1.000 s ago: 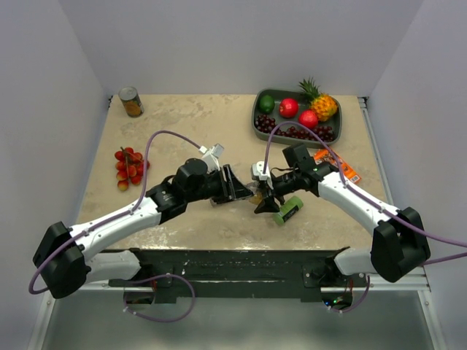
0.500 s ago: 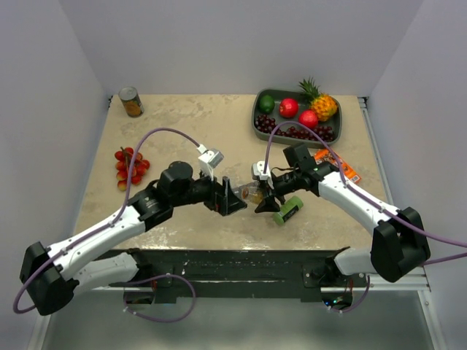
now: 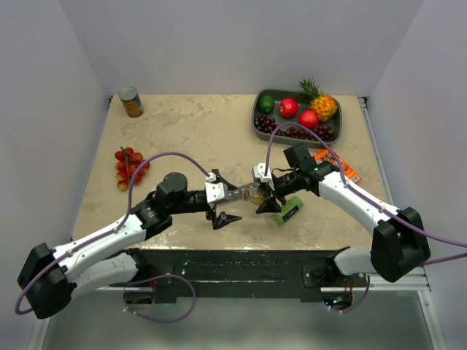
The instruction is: Sort the pills into containers
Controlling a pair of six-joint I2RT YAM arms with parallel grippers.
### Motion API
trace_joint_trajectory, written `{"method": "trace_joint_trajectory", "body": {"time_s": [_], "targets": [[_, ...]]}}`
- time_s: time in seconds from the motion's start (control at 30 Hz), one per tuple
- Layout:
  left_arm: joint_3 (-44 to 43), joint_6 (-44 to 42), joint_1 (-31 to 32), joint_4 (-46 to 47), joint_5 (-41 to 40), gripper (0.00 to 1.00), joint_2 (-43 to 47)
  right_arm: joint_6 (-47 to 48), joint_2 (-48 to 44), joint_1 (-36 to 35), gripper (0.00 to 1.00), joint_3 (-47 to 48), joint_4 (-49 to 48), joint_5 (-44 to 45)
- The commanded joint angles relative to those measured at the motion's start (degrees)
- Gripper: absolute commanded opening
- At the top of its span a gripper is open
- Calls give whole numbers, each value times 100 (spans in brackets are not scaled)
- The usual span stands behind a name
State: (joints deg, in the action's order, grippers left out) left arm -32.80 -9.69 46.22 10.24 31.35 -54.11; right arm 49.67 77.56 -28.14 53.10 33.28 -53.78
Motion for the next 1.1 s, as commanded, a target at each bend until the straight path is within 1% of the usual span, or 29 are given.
{"method": "trace_joint_trajectory", "body": {"time_s": [0.0, 0.13, 0.23, 0.33, 0.37, 0.43, 0.53, 0.57, 0.63, 0.67, 0.73, 0.83, 0.87, 0.93, 0.97, 1.03, 1.07], "targets": [[-420, -622, 45, 776, 292, 94, -459, 183, -153, 19, 0, 69, 38, -317], [-526, -595, 54, 892, 327, 90, -732, 201, -145, 10, 0, 69, 56, -326], [-544, -499, 54, 1067, 415, 85, -891, 218, -136, 19, 0, 69, 56, -335], [-552, -358, 63, 1243, 486, 79, -1040, 219, -136, 19, 0, 69, 74, -344], [-579, -306, 80, 1261, 494, 74, -1075, 210, -145, 10, 0, 69, 65, -344], [-623, -253, 89, 1252, 495, 69, -1216, 218, -136, 19, 0, 69, 65, -344], [-667, -156, 107, 1261, 460, 55, -1321, 218, -153, 10, 0, 69, 74, -344], [-675, -95, 107, 1261, 433, 44, -1330, 210, -145, 19, 0, 69, 65, -344], [-684, -24, 107, 1279, 398, 33, -1348, 210, -145, 19, 0, 69, 74, -335], [-684, 54, 107, 1279, 363, 21, -1357, 210, -145, 19, 0, 69, 74, -326], [-693, 230, 107, 1261, 232, 1, -1357, 210, -145, 19, 0, 69, 65, -326], [-711, 888, 116, 1182, -58, 0, -1357, 157, -145, 10, 0, 69, 30, -274], [-754, 1656, 107, 1147, -451, 0, -1357, 114, -145, 10, 0, 69, 4, -256], [-859, 2494, 81, 779, -918, 0, -1392, 34, -153, 11, 0, 69, -67, -186], [-956, 3604, 72, 499, -1260, 0, -1444, 34, -145, 19, 0, 69, -67, -186], [-939, 4586, 37, 531, -1045, 0, -1506, 8, -153, 19, 0, 69, -84, -159], [-852, 5582, 37, 558, -974, 0, -1515, -1, -145, 10, 0, 69, -111, -151]]}}
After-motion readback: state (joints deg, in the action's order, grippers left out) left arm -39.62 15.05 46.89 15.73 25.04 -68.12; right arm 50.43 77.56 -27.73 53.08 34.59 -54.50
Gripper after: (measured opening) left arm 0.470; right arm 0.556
